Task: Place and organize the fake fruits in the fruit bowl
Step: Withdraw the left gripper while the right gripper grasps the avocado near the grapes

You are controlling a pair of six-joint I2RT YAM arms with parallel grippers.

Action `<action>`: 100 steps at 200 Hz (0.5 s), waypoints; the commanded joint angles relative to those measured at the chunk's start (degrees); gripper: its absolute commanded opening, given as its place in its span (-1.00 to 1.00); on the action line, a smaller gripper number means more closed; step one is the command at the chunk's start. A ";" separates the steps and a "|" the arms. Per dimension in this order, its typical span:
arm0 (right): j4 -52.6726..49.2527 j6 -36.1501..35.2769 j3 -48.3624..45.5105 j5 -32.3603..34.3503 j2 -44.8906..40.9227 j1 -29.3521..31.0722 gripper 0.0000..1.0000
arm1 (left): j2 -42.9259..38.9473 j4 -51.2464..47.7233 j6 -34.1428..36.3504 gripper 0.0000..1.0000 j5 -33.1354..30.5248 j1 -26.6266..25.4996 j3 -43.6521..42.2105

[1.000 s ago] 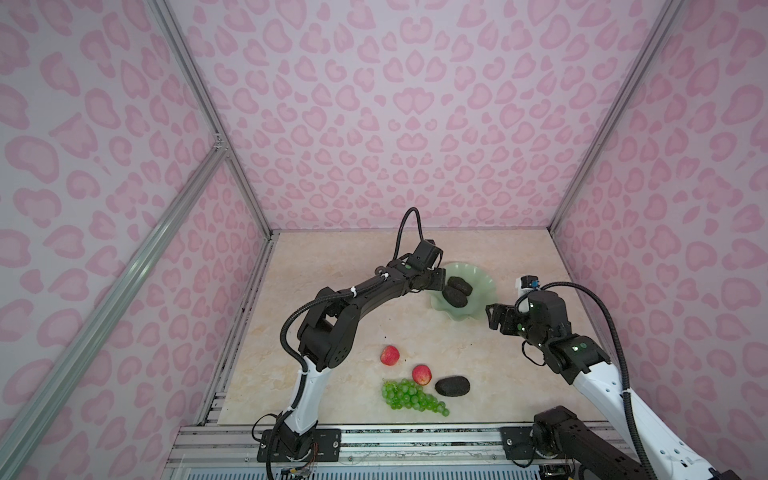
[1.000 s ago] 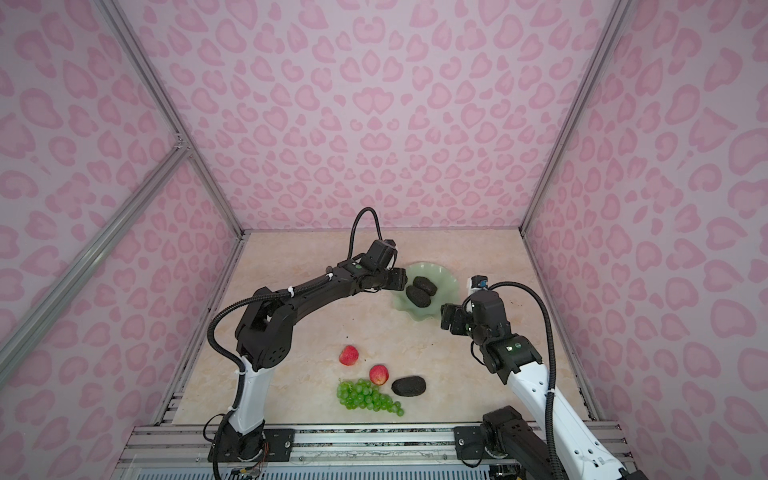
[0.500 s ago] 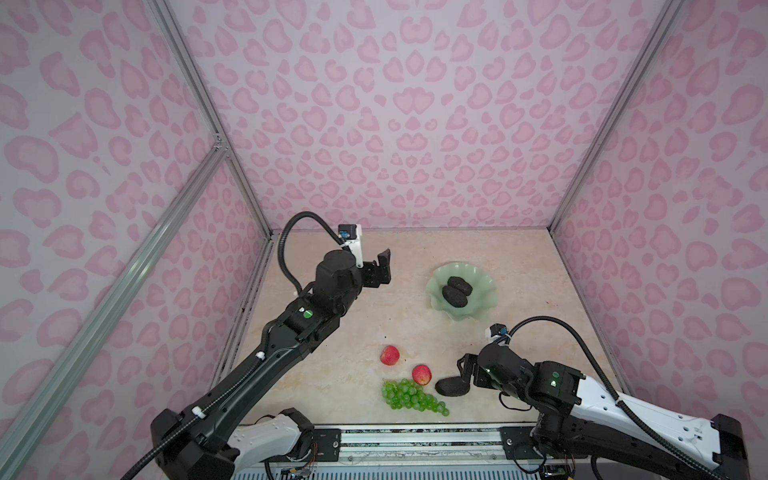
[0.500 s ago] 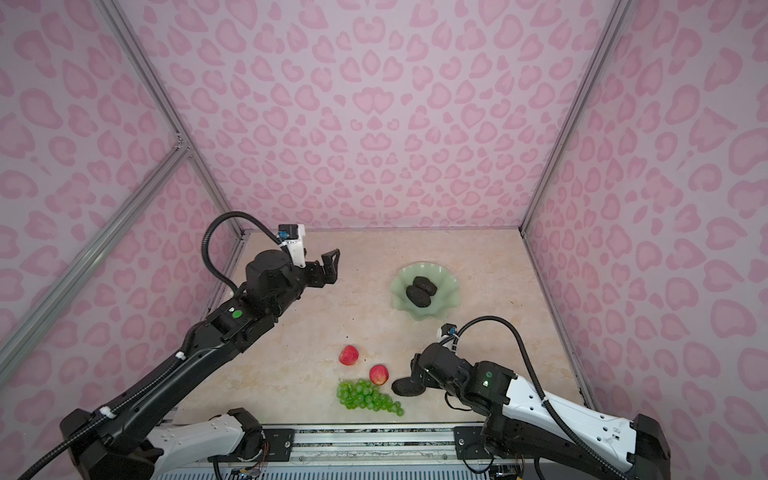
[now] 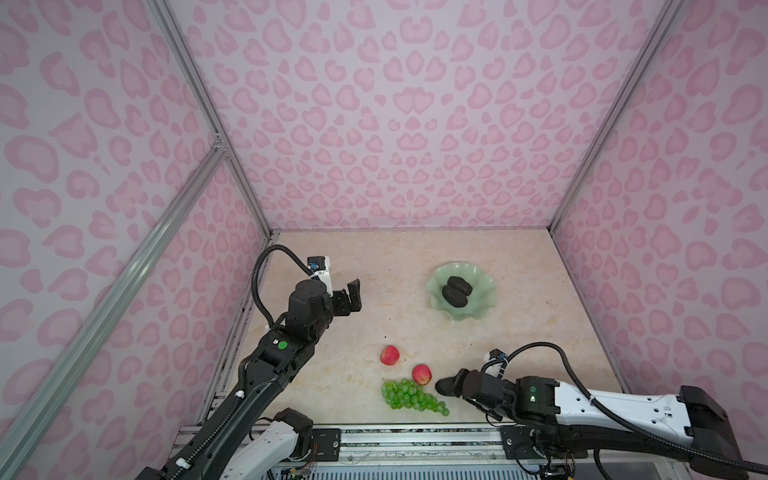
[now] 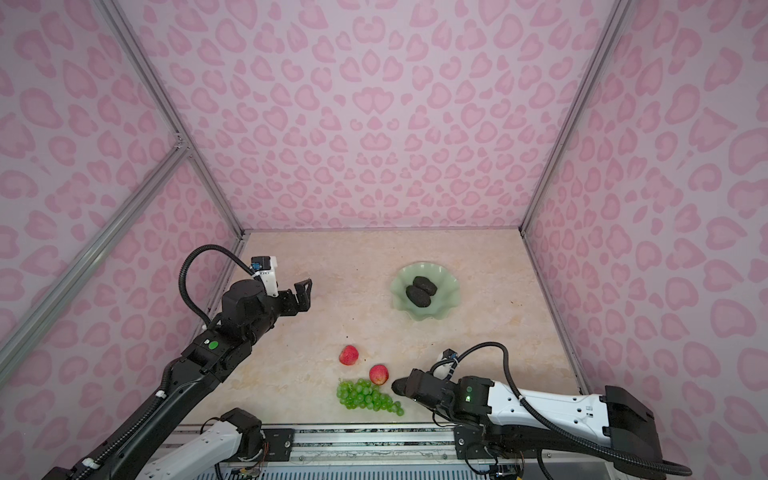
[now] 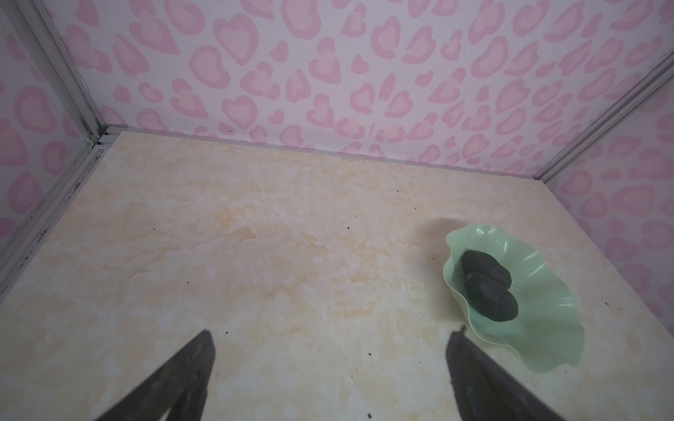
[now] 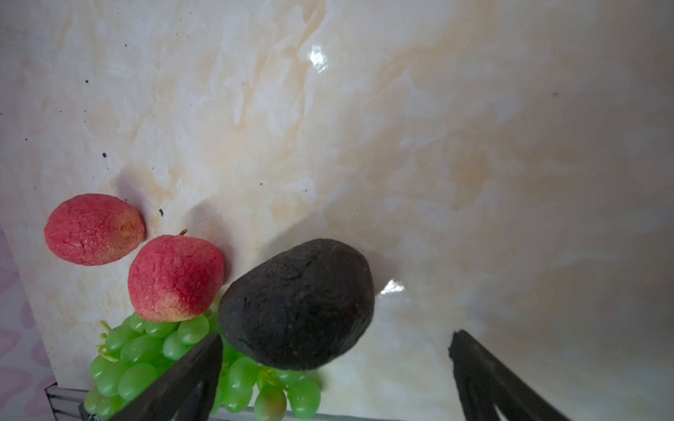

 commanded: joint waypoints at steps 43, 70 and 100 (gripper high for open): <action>12.89 9.90 -3.38 0.86 1.90 0.10 0.87 | -3.12 -4.27 -0.60 0.98 1.13 1.06 0.03; 16.03 12.17 -4.34 0.69 3.98 0.10 0.82 | -4.13 -4.79 -0.42 0.98 0.56 1.24 -0.13; 19.38 13.56 -5.02 0.77 6.69 0.10 0.72 | -5.24 -4.97 -0.29 0.98 0.39 1.41 -0.61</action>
